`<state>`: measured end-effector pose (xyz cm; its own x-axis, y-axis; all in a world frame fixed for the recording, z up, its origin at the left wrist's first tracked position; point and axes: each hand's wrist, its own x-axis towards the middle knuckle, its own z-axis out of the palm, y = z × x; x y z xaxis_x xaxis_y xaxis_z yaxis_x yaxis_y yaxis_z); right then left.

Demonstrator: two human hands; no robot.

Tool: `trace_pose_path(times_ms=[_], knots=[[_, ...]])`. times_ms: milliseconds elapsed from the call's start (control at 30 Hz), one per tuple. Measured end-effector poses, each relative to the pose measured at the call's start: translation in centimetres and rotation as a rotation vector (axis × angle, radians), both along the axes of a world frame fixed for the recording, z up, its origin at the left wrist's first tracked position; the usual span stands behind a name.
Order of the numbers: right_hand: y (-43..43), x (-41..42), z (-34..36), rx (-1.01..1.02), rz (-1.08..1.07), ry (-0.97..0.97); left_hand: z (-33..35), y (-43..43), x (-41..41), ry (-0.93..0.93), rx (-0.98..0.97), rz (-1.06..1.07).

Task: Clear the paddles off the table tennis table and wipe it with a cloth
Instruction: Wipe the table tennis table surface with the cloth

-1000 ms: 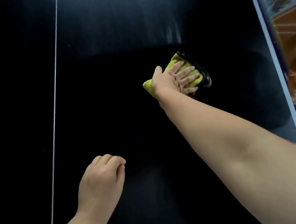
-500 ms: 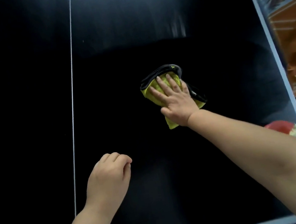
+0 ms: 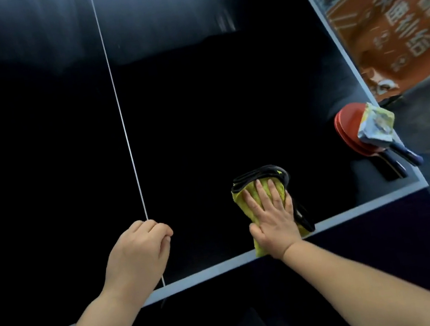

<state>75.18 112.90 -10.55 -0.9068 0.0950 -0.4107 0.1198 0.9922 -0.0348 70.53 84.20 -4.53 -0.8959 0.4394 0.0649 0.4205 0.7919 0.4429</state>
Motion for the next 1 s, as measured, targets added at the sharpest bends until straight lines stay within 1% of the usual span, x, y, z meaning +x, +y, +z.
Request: trace_pose_path(times_ms=[67, 200, 367, 467, 633, 733, 867, 1000], knots=[[-2.7, 1.4, 0.6, -0.014, -0.163, -0.035, 0.4, -1.3, 1.2, 0.016, 0.012, -0.006], [-8.2, 0.9, 0.6, -0.089, -0.532, -0.006, 0.7, -2.9, 2.3, 0.036, 0.032, -0.001], [-11.5, -4.8, 0.9, -0.206, -0.87, -0.043, 0.3, -4.0, 1.4, 0.022, 0.033, 0.041], [-12.2, -9.0, 0.8, -0.279, -1.012, -0.023, -0.3, -4.1, -0.1, -0.007, 0.02, 0.071], [-12.8, -18.0, 0.8, -0.344, -1.105, 0.016, -0.7, -3.5, -3.6, -0.055, 0.03, 0.1], [-12.5, -23.5, 0.8, -0.37, -1.11, 0.053, -1.0, -3.0, -6.7, -0.056, 0.013, 0.104], [-11.9, -30.8, 0.5, -0.366, -1.015, 0.085, -1.9, -2.4, -11.2, -0.085, 0.006, 0.171], [-11.7, -38.7, 0.3, -0.265, -0.922, 0.077, -3.1, -2.1, -15.0, -0.118, 0.001, 0.248]])
